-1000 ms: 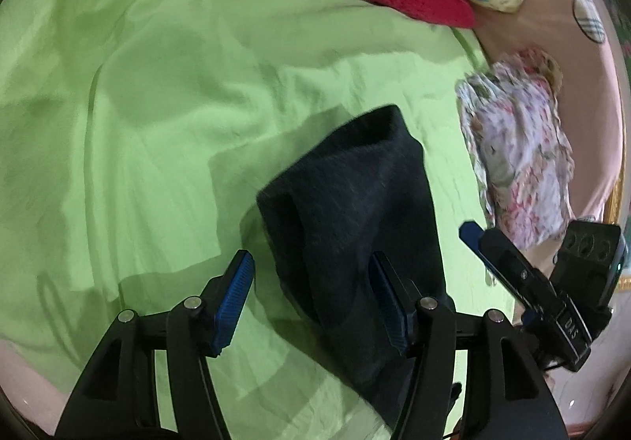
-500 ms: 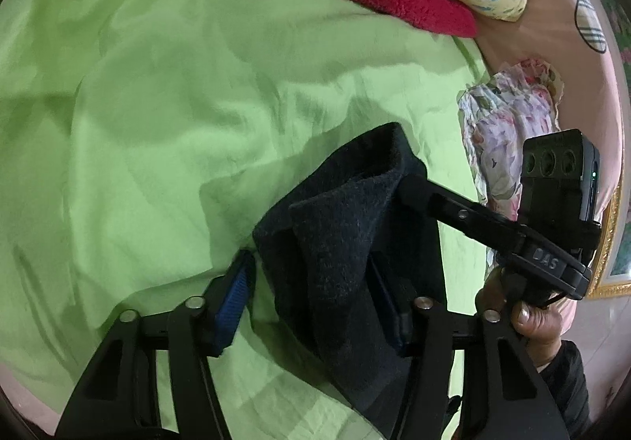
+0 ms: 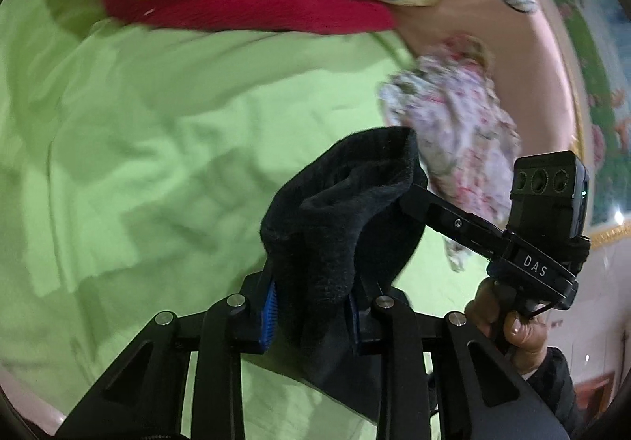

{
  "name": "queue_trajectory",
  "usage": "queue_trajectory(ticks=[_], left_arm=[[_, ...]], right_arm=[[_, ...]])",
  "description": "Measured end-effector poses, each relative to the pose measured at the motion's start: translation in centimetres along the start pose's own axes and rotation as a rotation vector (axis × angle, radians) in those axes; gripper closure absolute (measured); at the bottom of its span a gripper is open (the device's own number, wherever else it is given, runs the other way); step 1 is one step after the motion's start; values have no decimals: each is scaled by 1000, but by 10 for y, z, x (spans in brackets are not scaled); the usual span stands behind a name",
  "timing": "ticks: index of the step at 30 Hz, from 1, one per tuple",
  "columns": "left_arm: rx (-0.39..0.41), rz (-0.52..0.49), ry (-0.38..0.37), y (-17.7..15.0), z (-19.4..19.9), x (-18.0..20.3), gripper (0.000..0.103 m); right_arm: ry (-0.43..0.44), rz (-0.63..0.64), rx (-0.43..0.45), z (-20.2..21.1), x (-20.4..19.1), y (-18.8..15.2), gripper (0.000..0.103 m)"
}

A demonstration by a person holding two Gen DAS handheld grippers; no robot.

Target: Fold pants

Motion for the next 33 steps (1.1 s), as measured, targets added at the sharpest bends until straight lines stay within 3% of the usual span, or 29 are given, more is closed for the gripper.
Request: queue_trajectory(ticks=[6, 14, 33], left_arm=[[16, -82, -22, -24, 11, 56, 76], [-31, -234, -39, -69, 0, 134, 76], [-214, -523, -9, -179, -61, 236, 76]], right_arm=[[13, 8, 100, 59, -10, -28, 81], [9, -50, 237, 116, -5, -77, 81], [50, -262, 484, 196, 52, -218, 83]])
Point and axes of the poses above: each gripper's, at about its wrist camera, not at the fingertips, and z roughly against the way its jaws point, x to its right, y to its top, the point moved 6 cm from there along -z, roughly the way its jaws point, and after that the axes turned 9 degrees about -x, right-handed, at the moved point
